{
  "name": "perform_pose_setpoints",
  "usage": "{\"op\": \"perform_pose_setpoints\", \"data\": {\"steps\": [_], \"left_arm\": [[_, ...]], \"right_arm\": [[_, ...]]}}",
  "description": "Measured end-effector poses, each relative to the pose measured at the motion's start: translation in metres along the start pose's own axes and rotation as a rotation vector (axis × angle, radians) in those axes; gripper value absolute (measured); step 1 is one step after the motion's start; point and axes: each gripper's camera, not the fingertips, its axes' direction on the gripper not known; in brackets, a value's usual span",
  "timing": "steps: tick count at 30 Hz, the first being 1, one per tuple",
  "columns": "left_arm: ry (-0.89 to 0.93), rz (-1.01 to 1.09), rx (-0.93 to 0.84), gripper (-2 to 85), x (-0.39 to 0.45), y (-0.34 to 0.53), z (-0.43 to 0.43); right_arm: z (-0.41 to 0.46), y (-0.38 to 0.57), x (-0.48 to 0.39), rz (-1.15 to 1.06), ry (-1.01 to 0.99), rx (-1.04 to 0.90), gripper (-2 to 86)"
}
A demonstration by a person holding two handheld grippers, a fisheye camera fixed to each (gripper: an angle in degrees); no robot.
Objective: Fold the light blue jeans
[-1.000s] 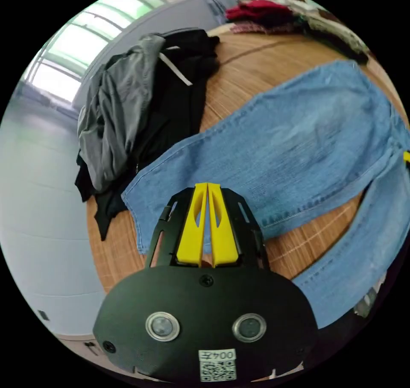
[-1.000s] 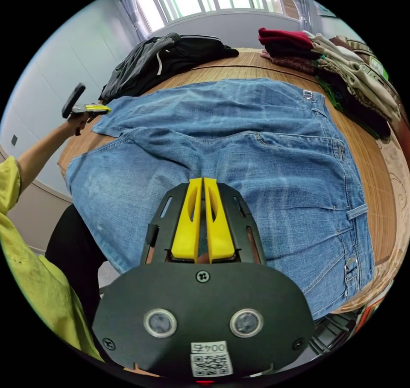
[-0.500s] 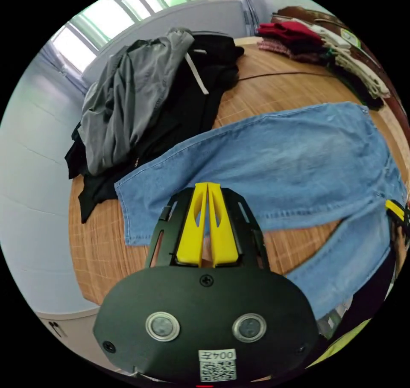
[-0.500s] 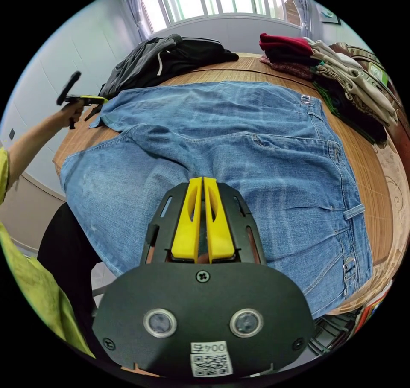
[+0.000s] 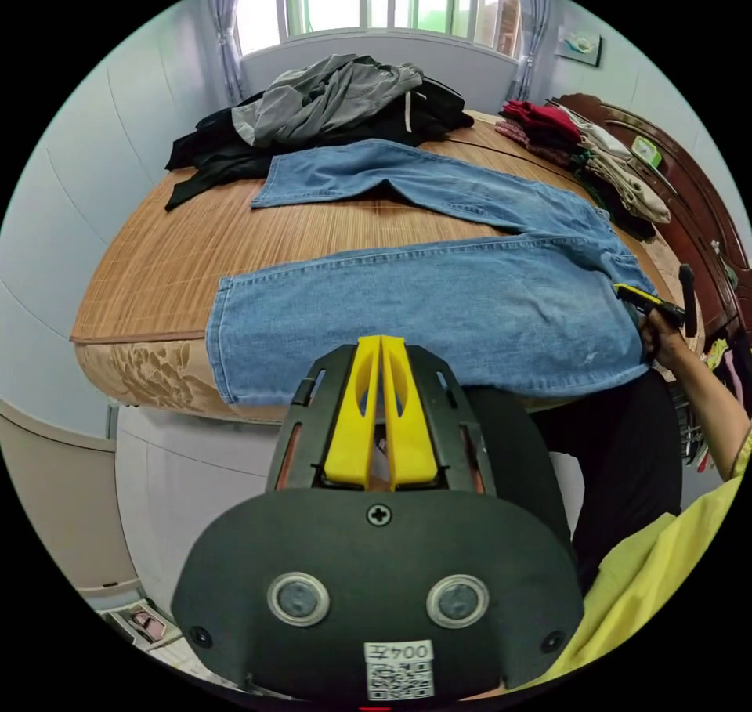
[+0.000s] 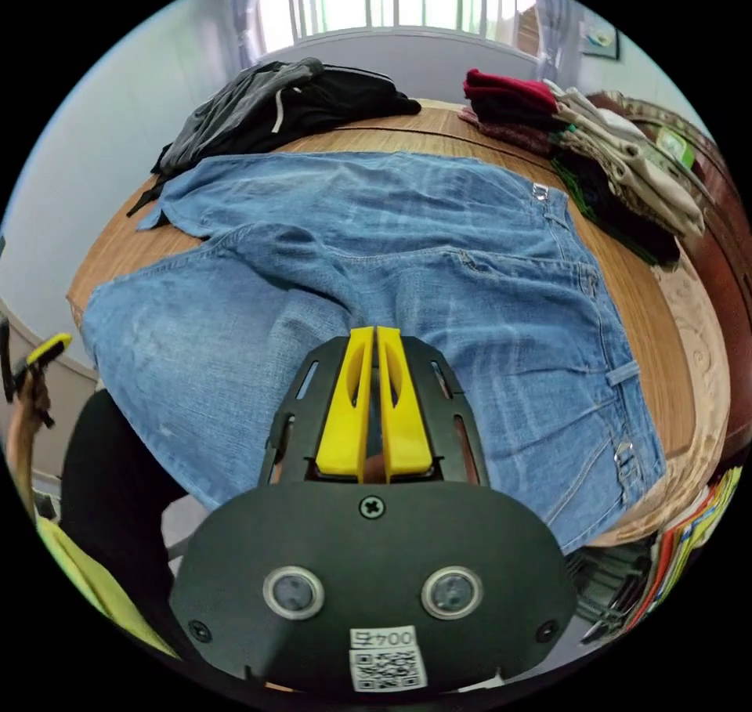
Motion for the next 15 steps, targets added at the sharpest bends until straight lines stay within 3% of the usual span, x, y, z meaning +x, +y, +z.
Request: {"op": "perform_pose_setpoints", "data": {"steps": [8, 15], "left_arm": [[-0.079, -0.011, 0.075, 5.9, -0.008, -0.015, 0.023], [-0.063, -0.044, 0.061, 9.1, -0.018, -0.028, 0.060]], "right_arm": [[-0.070, 0.047, 0.012, 0.046, 0.025, 0.207, 10.1], [-0.078, 0.032, 0.076, 0.117, 0.101, 0.118, 8.7]]}}
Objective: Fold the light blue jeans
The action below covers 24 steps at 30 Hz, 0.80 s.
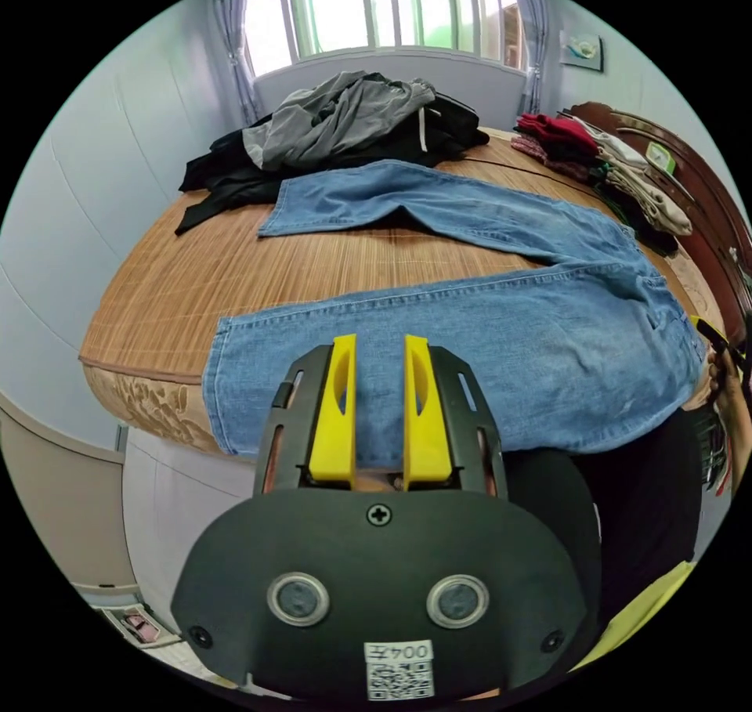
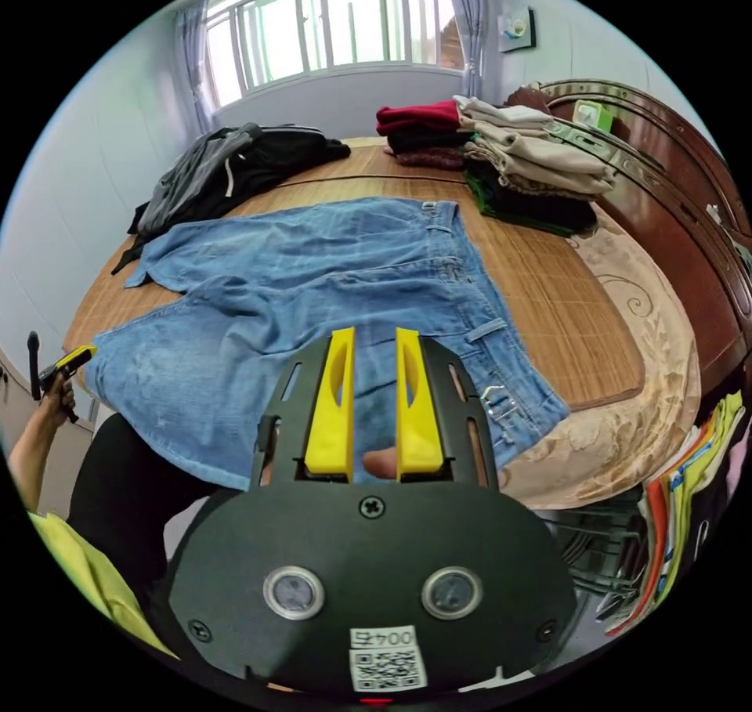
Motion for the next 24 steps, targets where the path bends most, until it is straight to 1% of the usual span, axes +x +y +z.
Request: {"op": "perform_pose_setpoints", "data": {"steps": [3, 8, 10, 12, 14, 16, 19, 24], "left_arm": [[0.003, -0.050, -0.029, 9.2, -0.007, -0.001, 0.014], [-0.018, -0.043, -0.053, 9.1, -0.008, -0.007, 0.031], [-0.020, -0.047, -0.048, 8.9, -0.010, -0.012, 0.035], [-0.017, -0.067, -0.045, 8.5, -0.015, -0.020, 0.040], [0.010, -0.067, -0.070, 8.1, -0.016, -0.028, 0.048], [0.013, -0.044, -0.093, 7.9, -0.015, -0.036, 0.056], [0.003, -0.007, -0.114, 7.7, -0.010, -0.053, 0.064], [0.066, 0.040, -0.118, 7.6, 0.003, -0.095, 0.085]], "right_arm": [[0.018, -0.028, 0.007, -0.028, 0.054, -0.052, 8.6], [0.048, -0.072, 0.001, -0.073, 0.108, -0.095, 8.7], [0.063, -0.082, -0.001, -0.087, 0.101, -0.140, 9.0], [0.093, -0.083, -0.006, -0.161, 0.175, -0.265, 10.1], [0.093, -0.084, -0.003, -0.178, 0.187, -0.231, 10.4], [0.094, -0.091, 0.009, -0.124, 0.154, -0.243, 10.7], [0.099, -0.099, 0.018, -0.135, 0.212, -0.251, 10.8], [0.107, -0.114, 0.043, -0.071, 0.266, -0.229, 11.2]]}}
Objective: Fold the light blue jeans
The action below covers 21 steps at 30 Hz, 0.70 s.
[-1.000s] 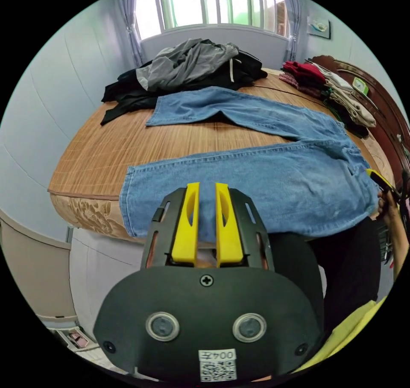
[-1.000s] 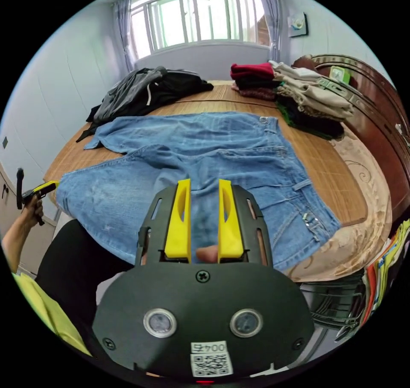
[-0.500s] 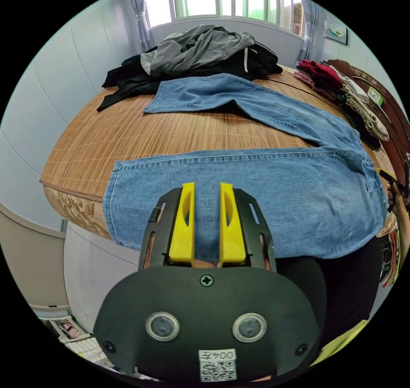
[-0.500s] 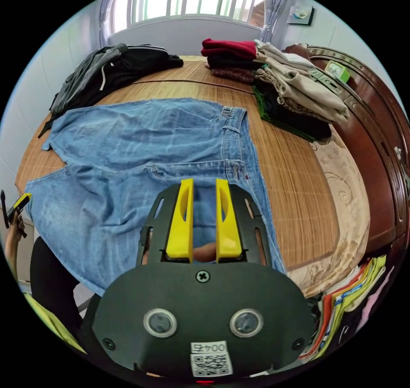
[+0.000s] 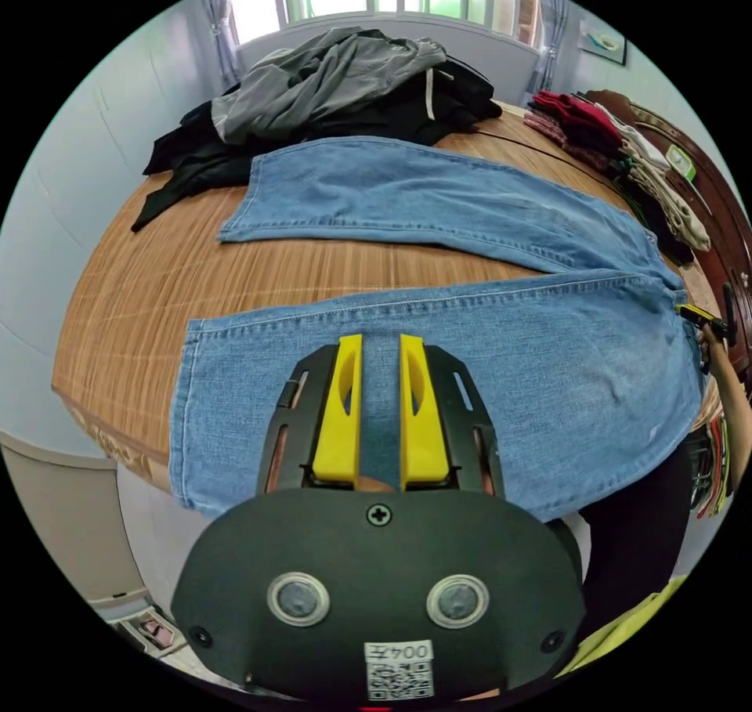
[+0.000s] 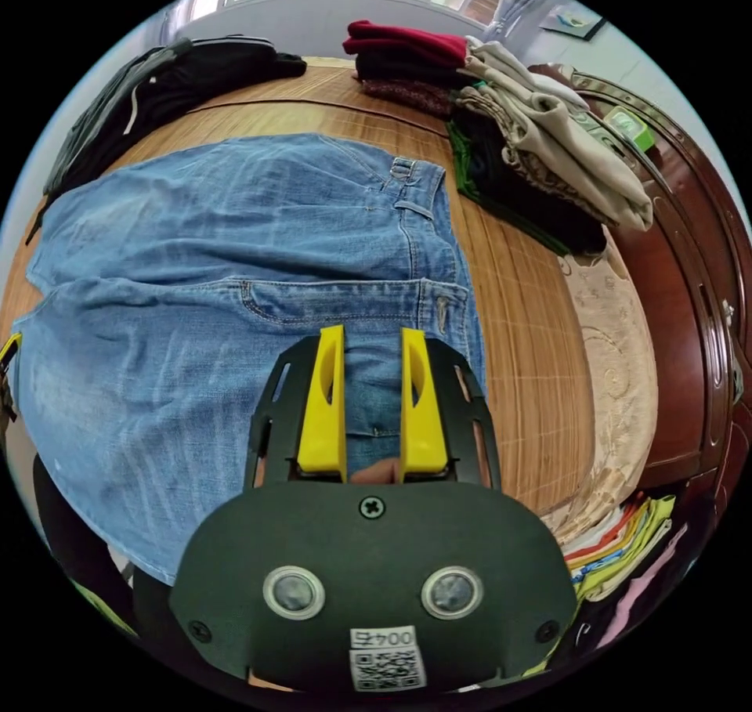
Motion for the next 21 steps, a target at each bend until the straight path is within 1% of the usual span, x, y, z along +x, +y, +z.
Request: {"op": "perform_pose_setpoints", "data": {"steps": [6, 9, 10, 12, 13, 15, 18, 21], "left_arm": [[0.032, 0.036, -0.042, 7.8, 0.014, -0.042, 0.012], [0.085, 0.036, -0.064, 8.1, 0.009, -0.039, 0.001], [0.091, 0.032, -0.051, 8.1, 0.007, -0.036, -0.005], [0.081, 0.014, 0.036, 7.9, -0.004, -0.014, -0.034], [0.075, 0.010, 0.045, 7.8, -0.007, -0.007, -0.040], [0.039, -0.006, 0.040, 7.4, -0.018, 0.021, -0.054], [0.014, -0.028, 0.001, 6.6, -0.025, 0.049, -0.056], [-0.019, -0.020, -0.057, 5.1, -0.022, 0.060, -0.046]], "right_arm": [[0.012, -0.015, 0.037, 0.135, -0.138, -0.053, 12.0], [0.005, -0.014, 0.045, 0.196, -0.158, -0.115, 11.4], [0.001, -0.011, 0.044, 0.199, -0.149, -0.109, 11.2], [-0.031, 0.013, 0.032, 0.163, -0.189, -0.012, 11.1], [-0.039, 0.020, 0.028, 0.154, -0.213, 0.008, 11.4], [-0.069, 0.055, 0.008, 0.121, -0.328, 0.087, 12.2], [-0.090, 0.093, -0.028, 0.066, -0.462, 0.088, 13.4], [-0.096, 0.124, -0.065, 0.046, -0.491, 0.056, 13.6]]}}
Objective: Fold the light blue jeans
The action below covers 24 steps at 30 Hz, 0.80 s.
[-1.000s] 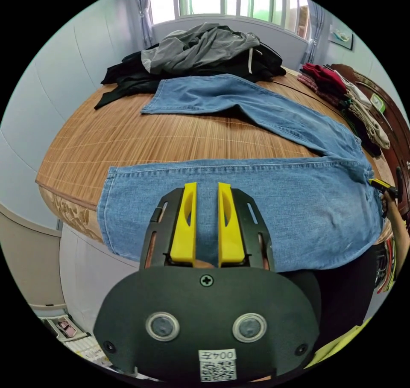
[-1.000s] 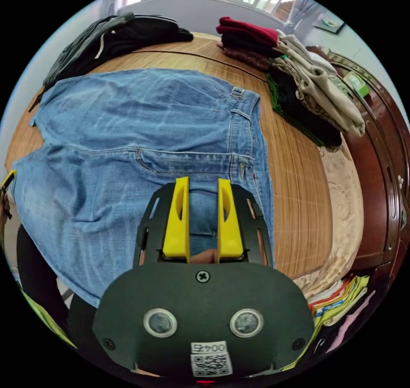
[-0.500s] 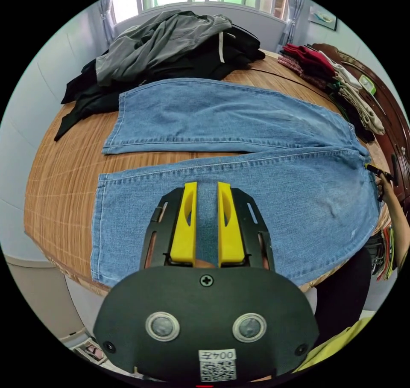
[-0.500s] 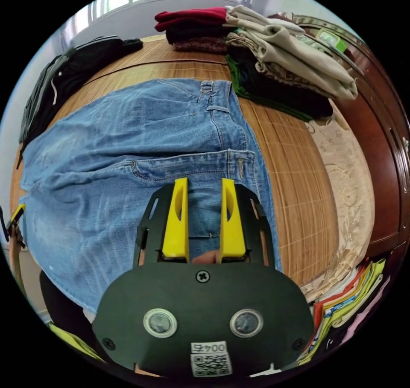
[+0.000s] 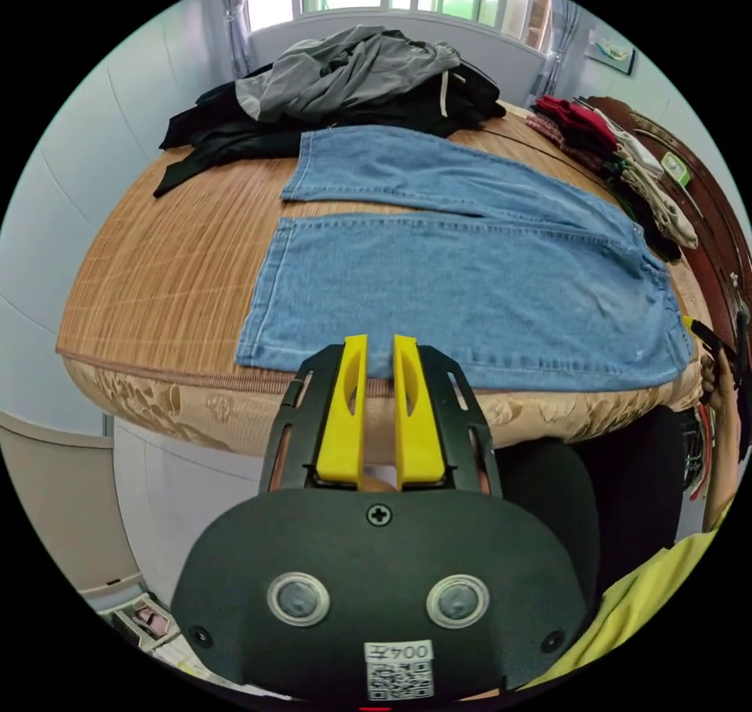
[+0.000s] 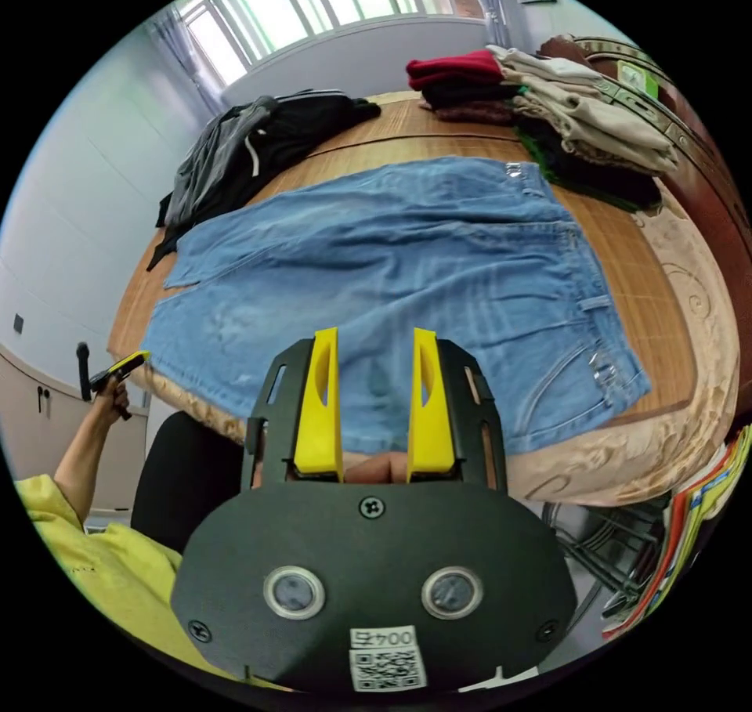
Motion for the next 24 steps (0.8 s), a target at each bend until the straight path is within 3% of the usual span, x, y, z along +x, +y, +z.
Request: {"op": "perform_pose_setpoints", "data": {"steps": [6, 12, 24], "left_arm": [[-0.054, 0.052, -0.001, 3.2, 0.026, -0.007, -0.001], [-0.280, 0.239, -0.035, 1.9, 0.078, -0.014, 0.001], [-0.284, 0.241, -0.197, 1.2, 0.105, -0.052, -0.003]], "right_arm": [[0.044, 0.034, -0.033, 0.069, 0.050, -0.143, 12.4], [0.051, 0.043, -0.048, 0.050, 0.210, -0.092, 10.4], [0.051, 0.053, -0.032, 0.102, 0.167, -0.069, 8.9]]}}
